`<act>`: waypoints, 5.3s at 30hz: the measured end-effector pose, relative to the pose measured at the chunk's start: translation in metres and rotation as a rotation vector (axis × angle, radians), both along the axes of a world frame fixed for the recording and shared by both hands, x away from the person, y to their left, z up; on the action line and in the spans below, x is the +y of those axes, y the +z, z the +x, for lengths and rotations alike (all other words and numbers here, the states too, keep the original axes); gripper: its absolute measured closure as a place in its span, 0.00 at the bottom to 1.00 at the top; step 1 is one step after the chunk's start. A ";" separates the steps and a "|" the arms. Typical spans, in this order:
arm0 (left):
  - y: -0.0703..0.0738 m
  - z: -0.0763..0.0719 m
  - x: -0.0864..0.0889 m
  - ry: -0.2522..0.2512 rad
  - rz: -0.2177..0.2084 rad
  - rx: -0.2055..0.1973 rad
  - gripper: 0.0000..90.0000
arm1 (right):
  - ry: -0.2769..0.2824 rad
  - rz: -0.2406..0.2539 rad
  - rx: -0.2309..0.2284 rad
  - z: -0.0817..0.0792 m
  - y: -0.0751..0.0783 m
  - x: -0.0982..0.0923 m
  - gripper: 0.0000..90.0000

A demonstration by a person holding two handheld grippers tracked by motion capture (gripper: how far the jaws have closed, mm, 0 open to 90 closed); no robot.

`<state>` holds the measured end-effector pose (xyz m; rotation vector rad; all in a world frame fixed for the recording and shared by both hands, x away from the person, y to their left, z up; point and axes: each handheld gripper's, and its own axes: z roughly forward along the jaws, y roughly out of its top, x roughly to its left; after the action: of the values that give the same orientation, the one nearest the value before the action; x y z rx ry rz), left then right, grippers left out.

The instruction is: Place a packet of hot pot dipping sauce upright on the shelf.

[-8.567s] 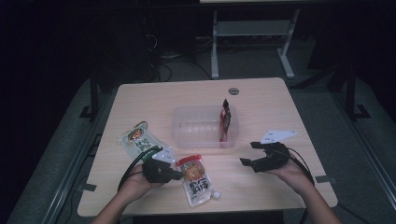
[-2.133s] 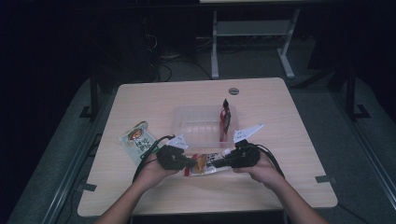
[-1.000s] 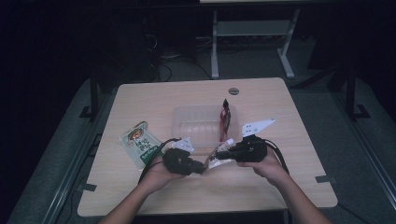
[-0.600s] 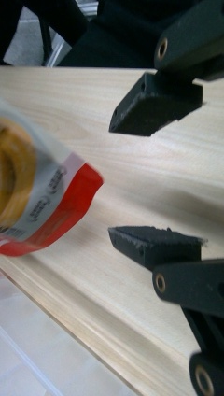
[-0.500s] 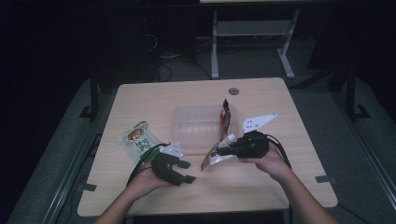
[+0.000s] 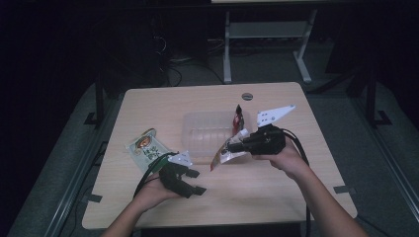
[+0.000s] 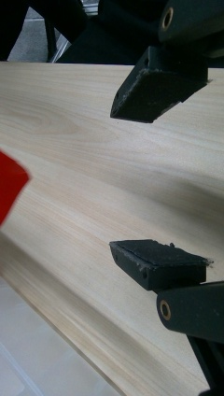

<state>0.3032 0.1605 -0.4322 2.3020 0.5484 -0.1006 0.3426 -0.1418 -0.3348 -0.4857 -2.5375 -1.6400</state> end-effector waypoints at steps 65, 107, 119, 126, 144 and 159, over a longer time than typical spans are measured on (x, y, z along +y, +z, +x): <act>-0.004 0.000 0.000 -0.028 0.000 0.007 0.33 | -0.080 -0.173 0.049 0.097 0.008 -0.011 0.99; -0.004 0.001 0.001 -0.036 0.009 0.004 0.33 | -0.084 -0.247 0.048 0.103 -0.001 -0.006 0.99; -0.004 0.001 0.002 -0.037 0.008 0.001 0.33 | -0.066 -0.250 0.044 0.106 -0.009 0.004 0.99; -0.003 0.001 0.002 -0.040 0.021 0.001 0.33 | -0.068 -0.260 0.050 0.108 -0.014 0.010 0.99; -0.008 0.000 0.001 -0.045 0.018 0.011 0.33 | -0.082 -0.281 0.055 0.107 -0.019 0.024 0.96; -0.004 0.002 0.006 -0.019 0.018 0.005 0.33 | -0.179 -0.224 0.019 0.078 0.007 0.014 0.45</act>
<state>0.3053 0.1670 -0.4362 2.3254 0.5328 -0.1110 0.4208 -0.1277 -0.3276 -0.7646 -2.7478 -1.3969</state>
